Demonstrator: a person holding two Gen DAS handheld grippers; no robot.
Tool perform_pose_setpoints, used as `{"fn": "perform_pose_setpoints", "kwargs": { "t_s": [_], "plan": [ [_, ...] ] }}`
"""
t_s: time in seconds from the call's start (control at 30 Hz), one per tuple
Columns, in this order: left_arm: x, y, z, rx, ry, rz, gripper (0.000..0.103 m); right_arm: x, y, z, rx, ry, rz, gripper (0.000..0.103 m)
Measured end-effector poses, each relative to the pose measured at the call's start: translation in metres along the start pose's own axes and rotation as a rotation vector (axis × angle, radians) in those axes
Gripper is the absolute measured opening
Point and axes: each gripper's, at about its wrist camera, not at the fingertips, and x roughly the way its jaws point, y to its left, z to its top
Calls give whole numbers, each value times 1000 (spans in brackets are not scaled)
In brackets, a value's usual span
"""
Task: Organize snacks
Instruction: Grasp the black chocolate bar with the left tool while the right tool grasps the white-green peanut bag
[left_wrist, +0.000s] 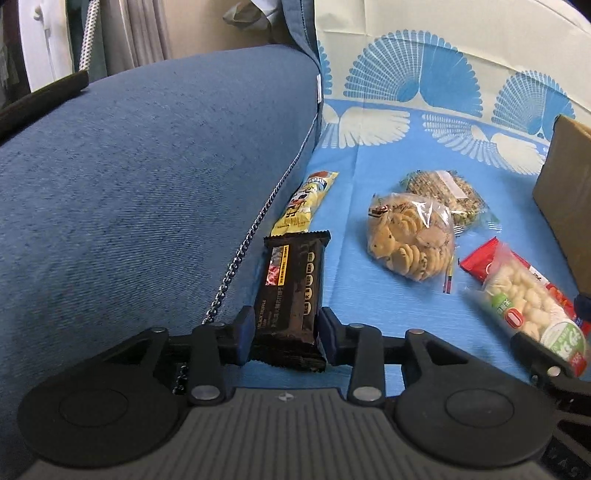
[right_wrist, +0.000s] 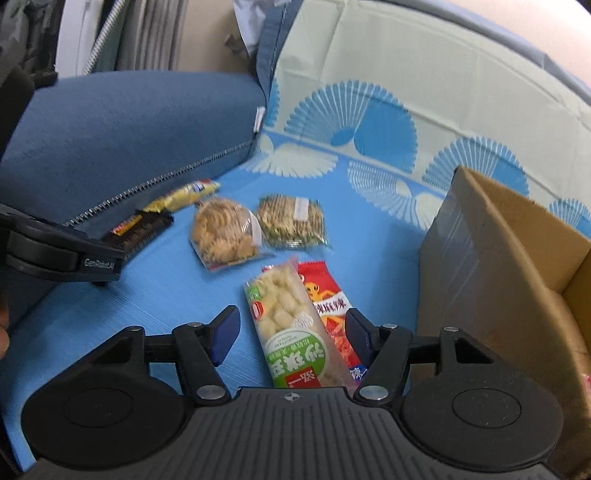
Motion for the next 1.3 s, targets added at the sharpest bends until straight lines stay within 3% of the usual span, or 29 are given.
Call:
{"fn": "perform_pose_setpoints", "kwargs": {
  "t_s": [0.4,0.47,0.5,0.57,0.6,0.77,0.9,1.03,1.17,1.3],
  "plan": [
    [9,-6,1,13,8,20,45,22,-1,-5,-4,86,5,65],
    [10,-6,1,15,8,22,45,22,-2,-5,-6,89,13,61],
    [10,-6,1,14,8,22,45,22,-2,-5,-3,92,20,53],
    [10,-4,1,5,6,18,40,21,-3,-5,7,93,38,41],
    [9,-1,2,-7,-1,9,33,20,-3,-4,5,89,37,38],
    [0,7,3,-50,-29,-10,22,1,-7,0,59,63,83,38],
    [-13,14,3,-79,-57,-64,17,-25,-8,0,81,63,132,38],
    [-34,24,1,-121,-104,-181,14,-53,-7,1,82,78,169,38],
    [-52,25,-3,-109,-96,-254,14,-79,-9,1,97,112,184,38],
    [-65,24,-7,-87,-31,-340,14,-102,-11,-3,128,135,201,38]
  ]
}}
